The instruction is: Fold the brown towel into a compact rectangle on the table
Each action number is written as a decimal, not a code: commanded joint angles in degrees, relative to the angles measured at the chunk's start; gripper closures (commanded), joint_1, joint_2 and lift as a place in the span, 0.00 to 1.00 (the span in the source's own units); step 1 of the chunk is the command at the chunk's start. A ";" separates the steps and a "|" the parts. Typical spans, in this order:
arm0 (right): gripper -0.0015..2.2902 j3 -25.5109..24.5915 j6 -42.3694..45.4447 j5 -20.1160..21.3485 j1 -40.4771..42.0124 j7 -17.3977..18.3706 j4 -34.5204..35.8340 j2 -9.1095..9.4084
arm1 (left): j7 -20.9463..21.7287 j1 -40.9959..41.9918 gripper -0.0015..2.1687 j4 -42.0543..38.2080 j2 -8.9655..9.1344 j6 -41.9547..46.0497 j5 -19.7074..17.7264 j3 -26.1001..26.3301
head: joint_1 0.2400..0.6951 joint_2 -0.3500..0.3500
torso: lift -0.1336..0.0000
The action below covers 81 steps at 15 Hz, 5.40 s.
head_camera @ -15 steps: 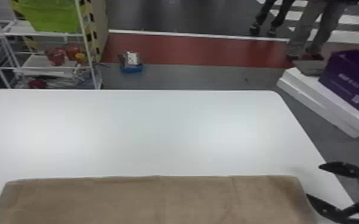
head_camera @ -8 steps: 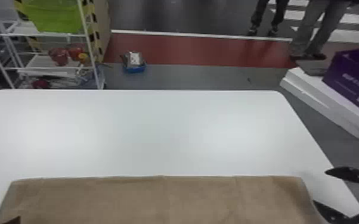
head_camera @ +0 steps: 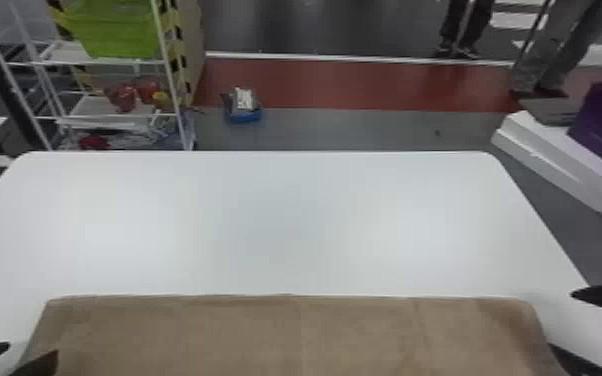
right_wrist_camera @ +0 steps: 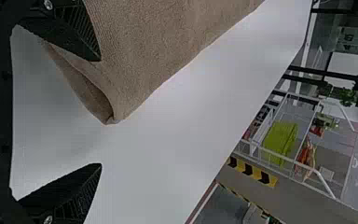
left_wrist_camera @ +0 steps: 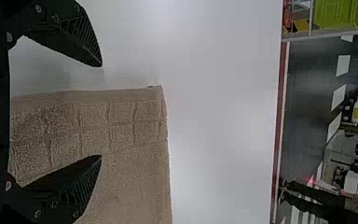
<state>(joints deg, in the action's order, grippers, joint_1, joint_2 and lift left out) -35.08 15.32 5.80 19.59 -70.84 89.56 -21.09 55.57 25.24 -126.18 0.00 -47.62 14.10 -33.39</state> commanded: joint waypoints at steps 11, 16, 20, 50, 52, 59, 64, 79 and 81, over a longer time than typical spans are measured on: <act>0.03 0.45 0.01 0.71 -0.78 0.09 -0.09 0.00 | 2.27 -1.95 0.23 3.22 0.15 -0.68 2.16 1.40 | 1.00 0.40 | 0.00; 0.03 0.98 0.01 0.97 -1.48 0.18 -0.71 0.00 | 3.32 -3.26 0.78 3.92 0.15 -0.68 3.30 1.48 | 1.00 0.39 | 0.00; 0.03 0.98 0.01 1.41 -1.57 0.18 -1.14 0.09 | 4.11 -4.41 0.85 0.94 0.15 -2.26 2.77 -1.68 | 1.00 0.41 | 0.00; 0.03 2.30 2.12 1.94 -0.52 0.79 -0.88 0.70 | -18.92 -0.54 0.02 -16.73 0.15 -21.07 4.62 53.43 | 1.00 0.00 | 0.00; 0.03 1.60 1.77 1.14 0.01 0.79 0.35 0.79 | -19.00 -0.54 0.02 -16.91 0.15 -19.66 4.88 52.64 | 1.00 0.00 | 0.00; 0.02 3.53 -2.97 -3.51 4.58 0.62 9.93 3.34 | -12.50 1.83 0.02 -14.71 0.15 -3.14 -6.89 23.10 | 1.00 0.00 | 0.00; 0.04 6.25 -10.18 -6.68 7.13 -0.88 18.28 5.01 | -8.37 1.83 0.02 -11.55 0.15 -0.50 -14.28 7.46 | 1.00 0.24 | 0.00; 0.05 17.24 18.30 13.45 3.00 -7.48 29.18 6.06 | -5.29 4.65 0.03 -11.02 0.15 1.78 -19.99 -1.42 | 1.00 0.84 | 0.00; 0.05 20.23 21.28 20.13 3.44 -7.48 31.11 3.96 | -5.29 4.91 0.03 -11.11 0.15 1.78 -19.99 -1.42 | 1.00 0.86 | 0.00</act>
<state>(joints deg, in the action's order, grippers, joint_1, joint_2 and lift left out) -16.88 33.63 21.02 22.67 -78.13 119.08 -15.57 50.27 29.89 -137.15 0.00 -45.84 -5.87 -34.76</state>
